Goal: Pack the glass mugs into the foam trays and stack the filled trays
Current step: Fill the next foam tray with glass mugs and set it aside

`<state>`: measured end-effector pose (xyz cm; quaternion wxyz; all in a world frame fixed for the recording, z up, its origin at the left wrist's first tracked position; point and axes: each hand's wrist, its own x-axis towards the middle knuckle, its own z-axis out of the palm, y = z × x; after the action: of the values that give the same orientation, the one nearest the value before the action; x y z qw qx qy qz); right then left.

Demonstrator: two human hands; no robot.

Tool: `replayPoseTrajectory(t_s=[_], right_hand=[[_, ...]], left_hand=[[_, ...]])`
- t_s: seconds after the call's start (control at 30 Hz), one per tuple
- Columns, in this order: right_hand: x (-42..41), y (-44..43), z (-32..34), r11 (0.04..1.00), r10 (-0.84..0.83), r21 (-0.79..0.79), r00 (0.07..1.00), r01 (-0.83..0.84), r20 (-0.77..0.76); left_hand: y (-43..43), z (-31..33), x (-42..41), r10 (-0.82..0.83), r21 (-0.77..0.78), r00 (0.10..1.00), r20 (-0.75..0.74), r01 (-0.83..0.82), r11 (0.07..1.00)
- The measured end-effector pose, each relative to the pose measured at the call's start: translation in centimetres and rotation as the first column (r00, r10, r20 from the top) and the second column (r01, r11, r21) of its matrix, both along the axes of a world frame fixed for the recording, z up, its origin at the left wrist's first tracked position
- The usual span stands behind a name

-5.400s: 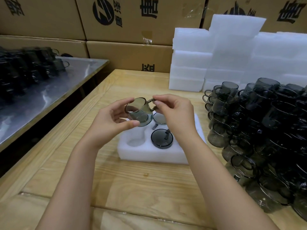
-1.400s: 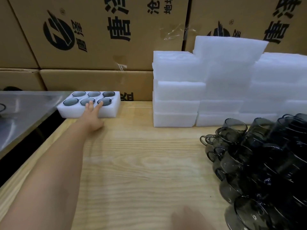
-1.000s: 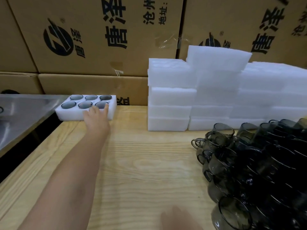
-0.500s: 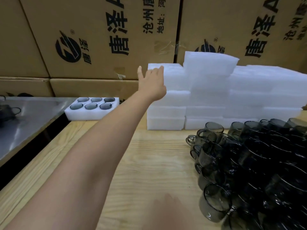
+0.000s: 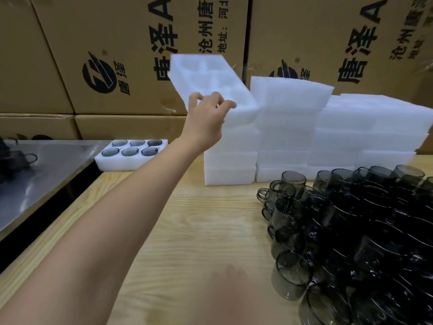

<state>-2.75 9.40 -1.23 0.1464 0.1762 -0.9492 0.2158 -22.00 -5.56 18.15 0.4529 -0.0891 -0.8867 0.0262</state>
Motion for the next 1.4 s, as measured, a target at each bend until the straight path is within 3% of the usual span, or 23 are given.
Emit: replayPoseTrajectory(t_s=[0.03, 0.17, 0.33, 0.43, 0.5, 0.53, 0.6, 0.7, 0.8, 0.87, 0.97, 1.03, 1.07, 1.1, 1.13, 1.2, 1.23, 1.27, 1.3, 1.4], right_hand=[[0.1, 0.2, -0.5, 1.0, -0.028, 0.009, 0.998, 0.028, -0.052], [1.1, 0.7, 0.1, 0.993, 0.02, 0.117, 1.0, -0.018, -0.019], [1.8, 1.5, 0.6, 0.993, 0.099, 0.07, 0.995, -0.098, -0.009], [1.9, 2.0, 1.2, 0.937, 0.16, -0.315, 0.987, -0.151, 0.003], [2.5, 2.6, 2.0, 0.765, 0.164, -0.62, 0.984, -0.174, -0.073], [2.8, 2.8, 2.3, 0.684, 0.161, -0.699, 0.978, -0.21, -0.136], [3.2, 3.2, 2.3, 0.572, 0.157, -0.77, 0.959, -0.282, -0.235], [3.6, 3.2, 2.5, 0.519, 0.184, -0.795, 0.949, -0.314, -0.254], [3.4, 3.1, 2.6, 0.511, 0.257, -0.824, 0.958, -0.247, -0.128], [2.9, 3.2, 2.6, 0.494, 0.309, -0.851, 0.951, -0.179, -0.02], [2.5, 3.8, 2.3, 0.602, 0.319, -0.761, 0.946, -0.242, -0.048], [2.5, 4.1, 2.3, 0.668, 0.334, -0.695, 0.942, -0.266, -0.04], [2.6, 4.2, 2.4, 0.714, 0.332, -0.649, 0.943, -0.263, -0.017], [2.7, 4.2, 2.5, 0.766, 0.322, -0.592, 0.946, -0.251, 0.016], [2.8, 4.3, 2.6, 0.815, 0.306, -0.528, 0.951, -0.238, 0.044], [2.9, 4.3, 2.7, 0.878, 0.255, -0.431, 0.966, -0.21, 0.048], [2.9, 4.3, 2.8, 0.896, 0.222, -0.4, 0.974, -0.192, 0.032], [2.9, 4.3, 2.9, 0.909, 0.193, -0.378, 0.981, -0.176, 0.008], [2.9, 4.3, 3.0, 0.919, 0.164, -0.359, 0.986, -0.162, -0.025], [2.6, 4.6, 3.4, 0.942, 0.073, -0.319, 0.991, -0.105, -0.11]], left_hand=[[0.2, 0.0, 1.0, -0.005, 0.009, 0.999, -0.048, 0.006, 1.0], [1.1, -0.7, 6.4, 0.016, 0.018, 0.972, -0.234, -0.012, 1.0], [3.8, -4.0, 14.2, 0.0, 0.017, 0.969, -0.247, 0.004, 1.0], [5.8, -7.1, 18.2, -0.013, 0.084, 0.991, -0.134, 0.024, 0.996], [7.0, -9.1, 20.3, 0.004, 0.21, 1.0, -0.023, 0.001, 0.978], [7.6, -10.0, 21.2, 0.015, 0.263, 1.0, 0.021, -0.02, 0.965], [8.8, -11.9, 22.6, 0.023, 0.334, 0.994, 0.11, -0.058, 0.941], [10.8, -14.0, 24.0, 0.042, 0.342, 0.954, 0.297, -0.147, 0.928], [11.2, -14.5, 24.3, 0.012, 0.341, 0.861, 0.509, -0.215, 0.915], [10.1, -13.7, 24.4, -0.128, 0.421, 0.847, 0.516, -0.121, 0.899], [7.3, -11.6, 25.6, -0.265, 0.617, 0.913, 0.31, 0.019, 0.787], [3.3, -10.9, 26.0, -0.112, 0.668, 0.992, 0.063, 0.042, 0.743], [0.7, -10.8, 26.0, -0.027, 0.74, 0.999, -0.017, 0.031, 0.672], [-2.0, -10.9, 26.0, 0.023, 0.855, 0.998, -0.055, 0.035, 0.517], [-4.4, -11.2, 26.0, 0.03, 0.955, 0.996, -0.083, 0.071, 0.288], [-7.3, -13.2, 25.9, -0.056, 0.98, 0.99, -0.131, 0.121, -0.16], [-7.8, -14.5, 25.8, -0.123, 0.957, 0.983, -0.138, 0.1, -0.272], [-8.0, -15.7, 25.7, -0.191, 0.948, 0.973, -0.131, 0.067, -0.311], [-7.9, -16.7, 25.4, -0.244, 0.956, 0.964, -0.111, 0.036, -0.292], [-7.5, -17.5, 24.5, -0.382, 0.984, 0.924, -0.019, -0.05, -0.171]])
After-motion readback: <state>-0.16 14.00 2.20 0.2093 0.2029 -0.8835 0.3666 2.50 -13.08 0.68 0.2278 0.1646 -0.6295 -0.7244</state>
